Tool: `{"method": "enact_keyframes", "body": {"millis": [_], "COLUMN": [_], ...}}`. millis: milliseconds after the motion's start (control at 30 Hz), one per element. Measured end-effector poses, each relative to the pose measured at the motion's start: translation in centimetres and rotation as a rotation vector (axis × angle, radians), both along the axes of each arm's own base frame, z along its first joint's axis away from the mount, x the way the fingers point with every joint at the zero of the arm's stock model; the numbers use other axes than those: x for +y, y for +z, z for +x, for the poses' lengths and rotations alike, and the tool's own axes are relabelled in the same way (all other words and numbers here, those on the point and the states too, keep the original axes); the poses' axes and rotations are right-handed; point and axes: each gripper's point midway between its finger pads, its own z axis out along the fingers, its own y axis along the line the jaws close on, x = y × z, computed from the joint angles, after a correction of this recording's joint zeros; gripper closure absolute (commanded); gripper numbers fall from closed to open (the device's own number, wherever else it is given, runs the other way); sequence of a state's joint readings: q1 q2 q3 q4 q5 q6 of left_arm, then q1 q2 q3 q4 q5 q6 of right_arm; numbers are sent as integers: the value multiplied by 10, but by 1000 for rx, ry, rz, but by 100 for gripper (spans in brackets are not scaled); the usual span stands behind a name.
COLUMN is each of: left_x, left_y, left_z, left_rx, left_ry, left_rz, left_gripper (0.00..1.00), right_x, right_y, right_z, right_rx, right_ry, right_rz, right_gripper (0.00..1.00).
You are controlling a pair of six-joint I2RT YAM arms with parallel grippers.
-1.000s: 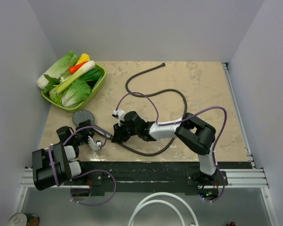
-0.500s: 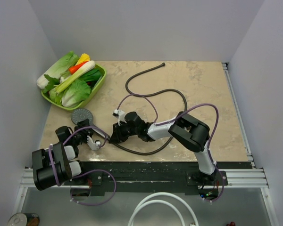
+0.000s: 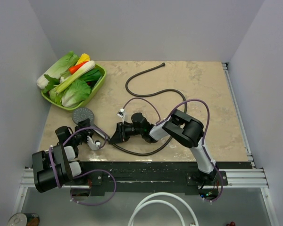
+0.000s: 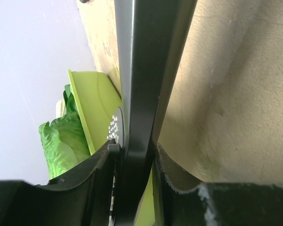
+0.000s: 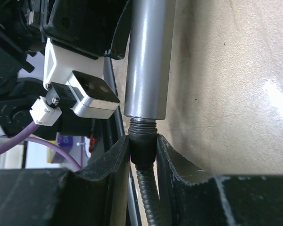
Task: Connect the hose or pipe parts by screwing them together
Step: Install the bathroom fixture on the pipeline.
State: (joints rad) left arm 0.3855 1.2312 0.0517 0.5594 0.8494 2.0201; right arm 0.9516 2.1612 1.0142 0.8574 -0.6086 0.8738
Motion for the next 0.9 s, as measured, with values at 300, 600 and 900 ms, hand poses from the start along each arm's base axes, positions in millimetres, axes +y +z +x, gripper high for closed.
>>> {"method": "enact_keyframes", "body": {"millis": [300,600,900], "left_x": [-11,-34,-39], "left_y": [9,8,11], "left_z": [-1,-11,-14], "left_rx": [-33,-12,-12], "left_ry": [-57,-151,-175], "left_rz": [-25,-99,-120], "left_gripper": [100,100,100], "right_x": [-2,-12,-34], "right_y": [9,6,41], "right_z": [8,38,78], "right_rx": [47,31,-176], "right_ry": [-10,-94,-169], "right_rz": [67,44,-113], "right_gripper": [55,2,2]}}
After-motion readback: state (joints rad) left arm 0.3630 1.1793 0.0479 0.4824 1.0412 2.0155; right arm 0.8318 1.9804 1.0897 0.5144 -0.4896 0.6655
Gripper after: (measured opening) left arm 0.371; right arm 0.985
